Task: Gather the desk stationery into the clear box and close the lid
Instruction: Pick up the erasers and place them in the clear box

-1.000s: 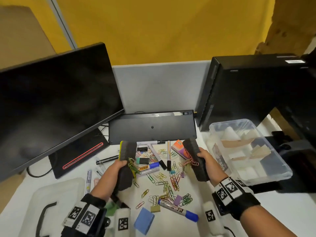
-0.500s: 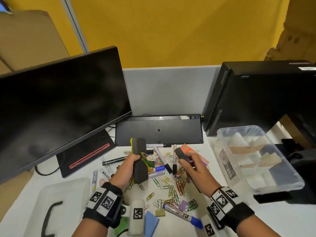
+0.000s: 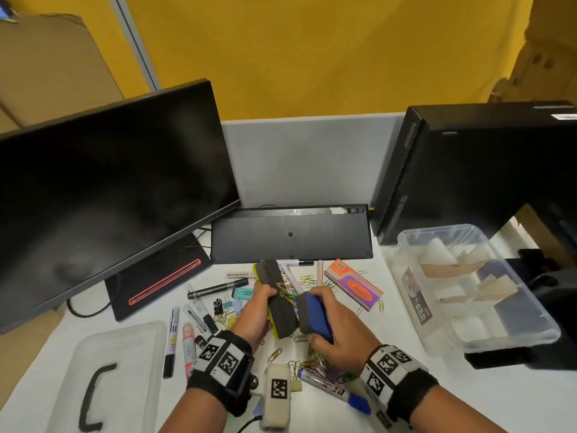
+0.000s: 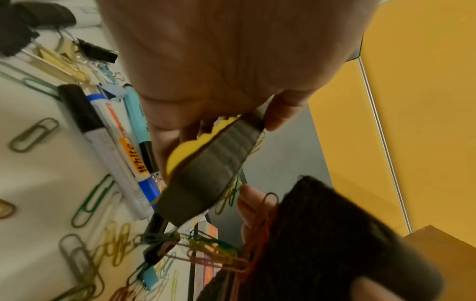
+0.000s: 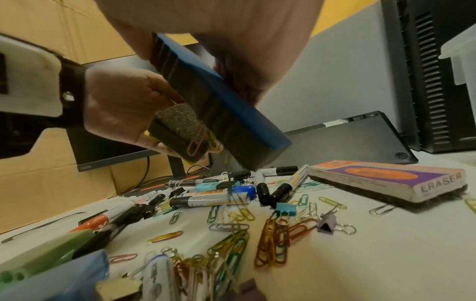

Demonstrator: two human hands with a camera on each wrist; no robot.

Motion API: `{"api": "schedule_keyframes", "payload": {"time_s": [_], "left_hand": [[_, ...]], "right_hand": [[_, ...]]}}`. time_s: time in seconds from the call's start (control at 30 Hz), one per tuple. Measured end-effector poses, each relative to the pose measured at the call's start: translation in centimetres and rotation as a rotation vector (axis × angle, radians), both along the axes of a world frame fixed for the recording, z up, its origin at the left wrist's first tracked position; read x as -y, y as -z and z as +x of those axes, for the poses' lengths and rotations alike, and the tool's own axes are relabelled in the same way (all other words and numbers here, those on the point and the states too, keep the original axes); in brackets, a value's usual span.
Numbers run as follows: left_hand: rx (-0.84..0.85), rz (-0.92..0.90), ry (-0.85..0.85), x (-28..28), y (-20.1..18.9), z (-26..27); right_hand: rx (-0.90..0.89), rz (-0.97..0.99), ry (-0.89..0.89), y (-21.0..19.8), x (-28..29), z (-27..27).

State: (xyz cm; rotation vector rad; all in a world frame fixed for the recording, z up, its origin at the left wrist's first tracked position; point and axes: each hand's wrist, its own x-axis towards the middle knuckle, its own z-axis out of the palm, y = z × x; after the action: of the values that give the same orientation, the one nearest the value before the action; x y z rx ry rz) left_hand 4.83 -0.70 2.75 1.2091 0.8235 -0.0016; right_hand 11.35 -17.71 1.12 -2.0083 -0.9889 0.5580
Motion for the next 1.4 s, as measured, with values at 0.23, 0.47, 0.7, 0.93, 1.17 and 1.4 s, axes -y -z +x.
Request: {"api": "schedule_keyframes", "payload": {"time_s": [0.23, 0.47, 0.7, 0.93, 1.17, 1.4], "left_hand": [[0.095, -0.159, -0.048, 0.3, 0.3, 0.1], [0.110, -0.266, -0.137, -0.5, 0.5, 0.4], [0.157, -0.282, -0.101, -0.3, 1.1, 0.0], [0.218, -0.327, -0.178, -1.4, 1.4, -0.8], [0.217, -0.298, -0.122, -0.7, 1.1, -0.6], [0.226, -0.303, -0.126, -1.7, 0.7, -1.0]], "right_hand": [[0.050, 0.037, -0.045, -0.6, -0.1, -0.8], [0.105, -0.096, -0.067, 0.5, 0.5, -0.5], [0.166, -0.024, -0.068, -0.7, -0.6, -0.8], [0.141, -0.150, -0.141, 0.2, 0.7, -0.5], [0.168, -0.031, -0.158, -0.8, -0.9, -0.8], [0.140, -0.129, -0.150, 0.1, 0.0, -0.6]]}}
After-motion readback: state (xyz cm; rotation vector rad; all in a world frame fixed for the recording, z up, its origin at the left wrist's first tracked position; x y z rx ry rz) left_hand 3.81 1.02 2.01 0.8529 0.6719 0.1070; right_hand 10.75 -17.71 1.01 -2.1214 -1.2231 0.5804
